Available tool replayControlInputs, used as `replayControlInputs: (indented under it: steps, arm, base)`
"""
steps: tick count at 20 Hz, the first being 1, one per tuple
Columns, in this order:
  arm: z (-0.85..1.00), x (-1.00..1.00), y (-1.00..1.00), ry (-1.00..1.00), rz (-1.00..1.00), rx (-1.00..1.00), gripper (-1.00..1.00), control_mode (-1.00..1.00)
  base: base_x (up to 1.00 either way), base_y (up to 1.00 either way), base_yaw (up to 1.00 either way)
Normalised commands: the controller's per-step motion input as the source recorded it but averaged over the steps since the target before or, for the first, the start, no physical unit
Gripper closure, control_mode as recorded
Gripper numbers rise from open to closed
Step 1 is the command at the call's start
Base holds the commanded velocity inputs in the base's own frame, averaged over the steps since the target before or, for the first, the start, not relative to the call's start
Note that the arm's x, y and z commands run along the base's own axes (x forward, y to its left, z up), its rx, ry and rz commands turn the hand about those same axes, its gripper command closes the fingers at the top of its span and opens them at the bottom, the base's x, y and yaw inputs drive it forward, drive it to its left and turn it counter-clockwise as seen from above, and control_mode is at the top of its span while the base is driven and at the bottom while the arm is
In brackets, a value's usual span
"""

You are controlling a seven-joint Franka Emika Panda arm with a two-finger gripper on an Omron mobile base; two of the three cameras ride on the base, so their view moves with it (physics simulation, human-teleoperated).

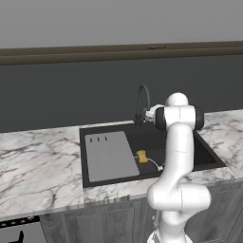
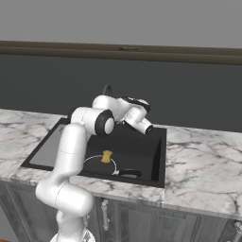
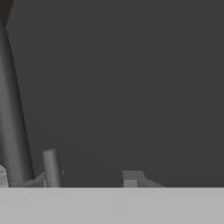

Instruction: Pick the pan and sponge and place them into the sink. Then turn on the water.

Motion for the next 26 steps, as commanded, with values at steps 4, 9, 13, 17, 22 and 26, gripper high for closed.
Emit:
replayControlInputs:
  steps: [4,9,13,17,22,26]
  arm:
    - [0.02,0.01,-0.26,0.15,-0.06,0.07,1.0,-1.0]
    - [0.0,0.0,-0.53,0.2,-0.21,0.01,1.0,-1.0]
    - [-0.01,0.0,-0.71,0.13,-0.25,0.0,1.0,-1.0]
    - [-0.08,0.0,-0.72,0.1,-0.23,0.0,1.0,-1.0]
    - [-0.17,0.0,-0.78,0.08,-0.2,0.0,1.0,-1.0]
    - [-0.29,0.0,-0.74,0.09,-0.17,0.0,1.0,-1.0]
  base:
    - [0.0,0.0,0.0]
    - [0.0,0.0,0.0]
    - [0.0,0.0,0.0]
    - [0.0,0.0,0.0]
    - [0.0,0.0,0.0]
    - [0.0,0.0,0.0]
